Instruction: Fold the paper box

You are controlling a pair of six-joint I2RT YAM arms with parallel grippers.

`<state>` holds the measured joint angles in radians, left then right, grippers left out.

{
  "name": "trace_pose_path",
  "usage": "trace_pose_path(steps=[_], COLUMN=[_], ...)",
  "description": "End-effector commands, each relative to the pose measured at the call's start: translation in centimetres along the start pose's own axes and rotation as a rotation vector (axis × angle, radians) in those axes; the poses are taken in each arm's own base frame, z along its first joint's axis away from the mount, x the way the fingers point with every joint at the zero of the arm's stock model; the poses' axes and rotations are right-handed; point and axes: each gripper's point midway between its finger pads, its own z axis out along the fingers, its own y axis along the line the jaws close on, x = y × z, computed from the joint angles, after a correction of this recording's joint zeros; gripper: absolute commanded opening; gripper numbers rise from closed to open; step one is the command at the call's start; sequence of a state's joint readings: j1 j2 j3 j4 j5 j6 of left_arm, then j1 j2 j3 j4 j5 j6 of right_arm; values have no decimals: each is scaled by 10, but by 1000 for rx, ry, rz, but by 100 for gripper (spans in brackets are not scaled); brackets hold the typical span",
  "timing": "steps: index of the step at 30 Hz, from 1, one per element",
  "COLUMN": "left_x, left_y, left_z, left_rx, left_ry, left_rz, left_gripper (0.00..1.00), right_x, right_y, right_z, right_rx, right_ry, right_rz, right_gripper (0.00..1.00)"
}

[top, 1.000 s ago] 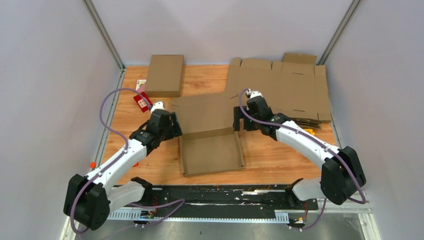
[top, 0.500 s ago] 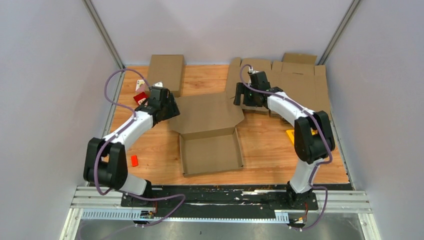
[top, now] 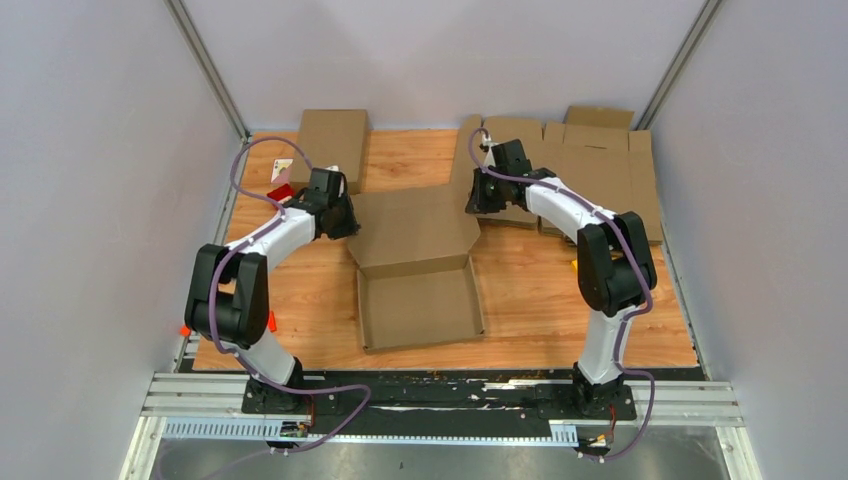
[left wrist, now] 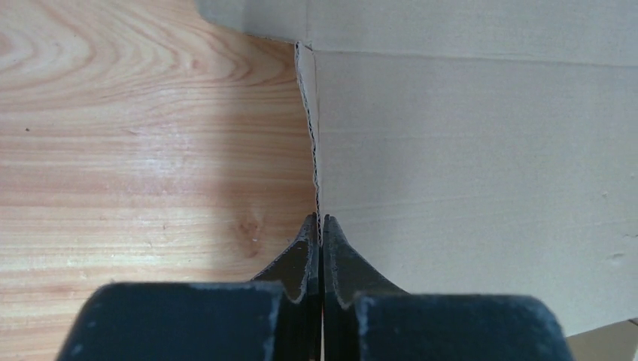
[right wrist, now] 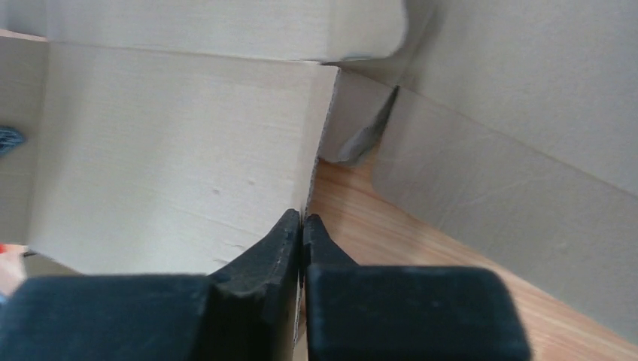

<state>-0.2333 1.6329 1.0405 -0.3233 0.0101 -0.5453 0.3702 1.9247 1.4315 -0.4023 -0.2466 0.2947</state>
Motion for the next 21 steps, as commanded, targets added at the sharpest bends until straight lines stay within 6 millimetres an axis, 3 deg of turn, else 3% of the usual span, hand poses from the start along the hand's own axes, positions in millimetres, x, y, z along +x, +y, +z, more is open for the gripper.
trace_pose_path(steps=[1,5,10,14,15,18,21], left_x=[-33,-41,-58,-63,-61,-50,-39], left_y=[-19,-25,-32,-32,-29,-26,-23], left_z=[-24,-39,-70,-97,-101,-111,-115], left_rx=[52,5,-34,-12,-10,25,51], left_ry=[-101,-195,-405,-599,-638,-742,-808], left_rz=[62,133,168,162,158,144,146], left_gripper=[0,0,0,0,0,0,0], right_x=[-37,-43,-66,-71,-71,-61,-43], right_y=[32,45,53,53,56,63,63], right_z=[-18,-26,-63,-90,-97,-107,-110], right_rx=[-55,-6,96,92,72,12,-14], right_ry=[-80,-157,-376,-548,-579,-598,-555], right_rz=[-96,-188,-270,-287,-294,-308,-276], right_gripper=[0,0,1,10,17,59,79])
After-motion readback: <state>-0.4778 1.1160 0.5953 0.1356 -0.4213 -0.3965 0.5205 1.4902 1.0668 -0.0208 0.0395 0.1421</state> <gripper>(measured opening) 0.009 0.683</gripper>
